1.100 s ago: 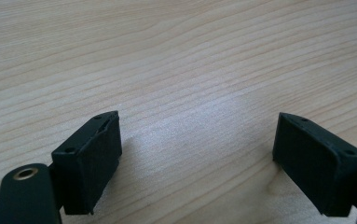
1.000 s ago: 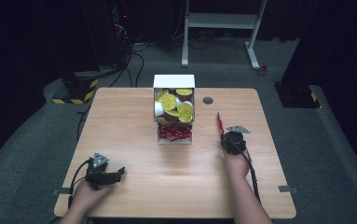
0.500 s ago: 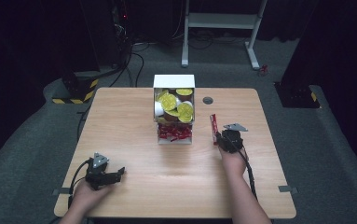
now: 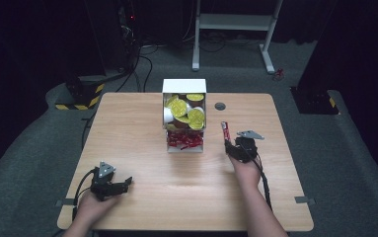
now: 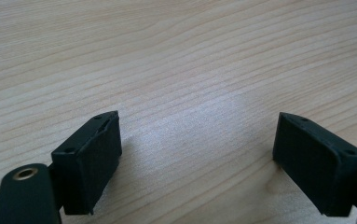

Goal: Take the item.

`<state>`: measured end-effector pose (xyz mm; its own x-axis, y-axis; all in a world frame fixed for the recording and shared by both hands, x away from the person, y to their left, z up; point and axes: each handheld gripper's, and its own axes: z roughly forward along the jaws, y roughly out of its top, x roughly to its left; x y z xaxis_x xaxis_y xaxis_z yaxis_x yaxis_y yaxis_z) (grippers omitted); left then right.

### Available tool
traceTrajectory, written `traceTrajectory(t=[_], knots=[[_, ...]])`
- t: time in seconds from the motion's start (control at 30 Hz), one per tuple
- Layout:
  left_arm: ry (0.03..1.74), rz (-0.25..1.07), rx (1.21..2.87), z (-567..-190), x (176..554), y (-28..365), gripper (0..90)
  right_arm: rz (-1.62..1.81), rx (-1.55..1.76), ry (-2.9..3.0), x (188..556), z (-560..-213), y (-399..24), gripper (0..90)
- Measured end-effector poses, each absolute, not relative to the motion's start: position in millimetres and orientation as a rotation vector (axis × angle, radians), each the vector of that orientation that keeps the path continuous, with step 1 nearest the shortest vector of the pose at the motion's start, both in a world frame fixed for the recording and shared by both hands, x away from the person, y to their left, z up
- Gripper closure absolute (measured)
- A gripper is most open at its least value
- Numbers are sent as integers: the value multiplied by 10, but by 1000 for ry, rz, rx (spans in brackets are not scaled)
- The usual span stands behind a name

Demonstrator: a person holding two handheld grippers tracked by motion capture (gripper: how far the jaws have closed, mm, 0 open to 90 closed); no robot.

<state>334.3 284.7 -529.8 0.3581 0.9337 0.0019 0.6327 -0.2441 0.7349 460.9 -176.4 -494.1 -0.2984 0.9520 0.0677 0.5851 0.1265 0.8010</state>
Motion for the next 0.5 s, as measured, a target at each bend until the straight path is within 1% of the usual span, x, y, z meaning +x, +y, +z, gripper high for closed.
traceTrajectory(t=[0.27, 0.33, 0.4, 0.43, 0.5], knots=[[1352, 601, 1980, -5296, 3345, 2852, 157, 1080, 1483, 1919, 4502, -4839, -1857, 293], [1353, 599, 1979, -5297, 3344, 2850, 157, 1071, 1481, 1908, 4445, -4811, -1903, 240], [1353, 599, 1979, -5297, 3344, 2850, 157, 1080, 1489, 1902, 4428, -4805, -1912, 227], [1353, 599, 1979, -5297, 3344, 2850, 157, 1070, 1484, 1905, 4404, -4795, -1931, 191], [1353, 599, 1979, -5297, 3344, 2850, 157, 1049, 1480, 1909, 4367, -4779, -1949, 166]])
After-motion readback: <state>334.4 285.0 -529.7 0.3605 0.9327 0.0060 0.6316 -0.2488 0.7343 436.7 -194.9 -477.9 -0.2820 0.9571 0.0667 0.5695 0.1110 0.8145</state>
